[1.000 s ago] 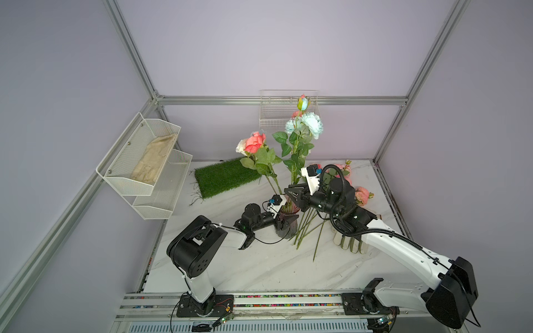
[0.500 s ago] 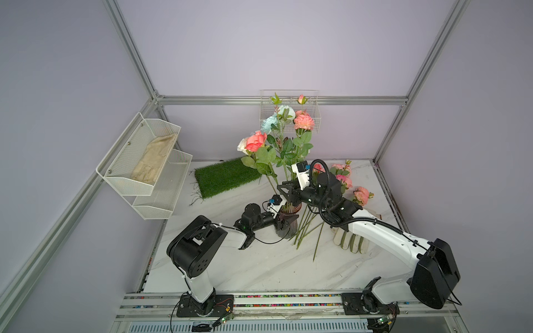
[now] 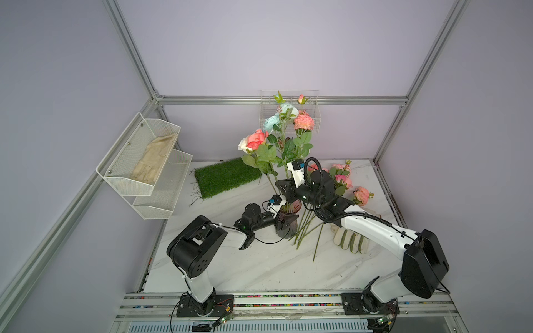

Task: Pick out pink flowers from the vase
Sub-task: Pick up the flower from the vase, then place the flower at the center of the board.

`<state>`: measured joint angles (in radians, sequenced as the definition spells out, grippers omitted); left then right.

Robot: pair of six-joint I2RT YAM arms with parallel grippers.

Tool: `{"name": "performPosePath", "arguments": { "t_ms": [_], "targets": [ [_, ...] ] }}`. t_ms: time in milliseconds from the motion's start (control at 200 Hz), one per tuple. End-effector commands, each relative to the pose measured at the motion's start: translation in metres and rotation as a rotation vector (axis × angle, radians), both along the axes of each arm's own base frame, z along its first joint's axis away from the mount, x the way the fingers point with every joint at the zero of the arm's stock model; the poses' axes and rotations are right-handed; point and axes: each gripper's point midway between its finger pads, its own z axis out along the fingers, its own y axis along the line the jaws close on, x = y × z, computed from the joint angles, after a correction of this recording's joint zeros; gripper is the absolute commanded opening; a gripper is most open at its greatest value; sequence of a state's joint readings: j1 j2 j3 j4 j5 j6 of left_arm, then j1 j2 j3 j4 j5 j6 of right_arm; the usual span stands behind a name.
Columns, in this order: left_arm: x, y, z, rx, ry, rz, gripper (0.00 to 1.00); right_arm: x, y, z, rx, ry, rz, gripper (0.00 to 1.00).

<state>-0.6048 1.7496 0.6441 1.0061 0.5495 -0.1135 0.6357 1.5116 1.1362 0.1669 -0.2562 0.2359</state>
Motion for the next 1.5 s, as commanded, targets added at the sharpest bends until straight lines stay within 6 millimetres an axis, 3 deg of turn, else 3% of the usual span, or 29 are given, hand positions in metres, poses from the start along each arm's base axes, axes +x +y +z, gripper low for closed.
{"name": "performPosePath", "arguments": {
  "t_ms": [0, 250, 265, 380, 625, 730, 825, 960, 1065, 1120, 1180, 1260, 1370, 1495],
  "targets": [
    [-0.019, 0.009, -0.074, 0.147, 0.269, -0.002, 0.00, -0.004, -0.008, 0.027, 0.038, -0.073, -0.023, 0.11],
    [-0.018, 0.007, -0.075, 0.146, 0.268, -0.009, 0.00, -0.019, -0.022, 0.042, 0.050, -0.106, -0.036, 0.08],
    [-0.018, 0.007, -0.076, 0.148, 0.270, -0.009, 0.00, -0.024, -0.025, 0.054, 0.066, -0.128, -0.029, 0.08],
    [-0.017, 0.006, -0.075, 0.144, 0.272, -0.009, 0.00, -0.041, -0.023, 0.077, 0.078, -0.174, 0.040, 0.08],
    [-0.016, 0.006, -0.076, 0.142, 0.274, -0.008, 0.00, -0.058, -0.023, 0.097, 0.072, -0.213, 0.107, 0.07],
    [-0.016, 0.006, -0.075, 0.140, 0.272, -0.005, 0.00, -0.067, -0.034, 0.124, 0.115, -0.285, 0.083, 0.06],
    [-0.016, 0.006, -0.075, 0.138, 0.275, -0.008, 0.00, -0.062, -0.064, 0.153, 0.091, -0.345, -0.079, 0.06],
    [-0.016, 0.005, -0.075, 0.139, 0.275, -0.012, 0.00, -0.035, -0.176, 0.177, 0.018, -0.387, -0.688, 0.04],
    [-0.016, 0.006, -0.075, 0.138, 0.271, -0.010, 0.00, -0.021, -0.254, 0.152, 0.014, -0.256, -0.982, 0.01],
    [-0.017, 0.006, -0.075, 0.139, 0.272, -0.011, 0.00, -0.014, -0.283, 0.129, 0.062, -0.159, -1.041, 0.02],
    [-0.017, 0.006, -0.076, 0.140, 0.271, -0.013, 0.00, -0.007, -0.301, 0.101, 0.108, -0.064, -1.068, 0.02],
    [-0.017, 0.005, -0.076, 0.141, 0.270, -0.015, 0.00, 0.007, -0.307, 0.059, 0.139, 0.076, -1.033, 0.02],
    [-0.017, 0.005, -0.075, 0.140, 0.267, -0.017, 0.00, 0.028, -0.296, -0.002, 0.154, 0.259, -0.929, 0.03],
    [-0.018, 0.006, -0.076, 0.142, 0.270, -0.018, 0.00, 0.045, -0.287, -0.055, 0.208, 0.390, -0.866, 0.03]
  ]
}}
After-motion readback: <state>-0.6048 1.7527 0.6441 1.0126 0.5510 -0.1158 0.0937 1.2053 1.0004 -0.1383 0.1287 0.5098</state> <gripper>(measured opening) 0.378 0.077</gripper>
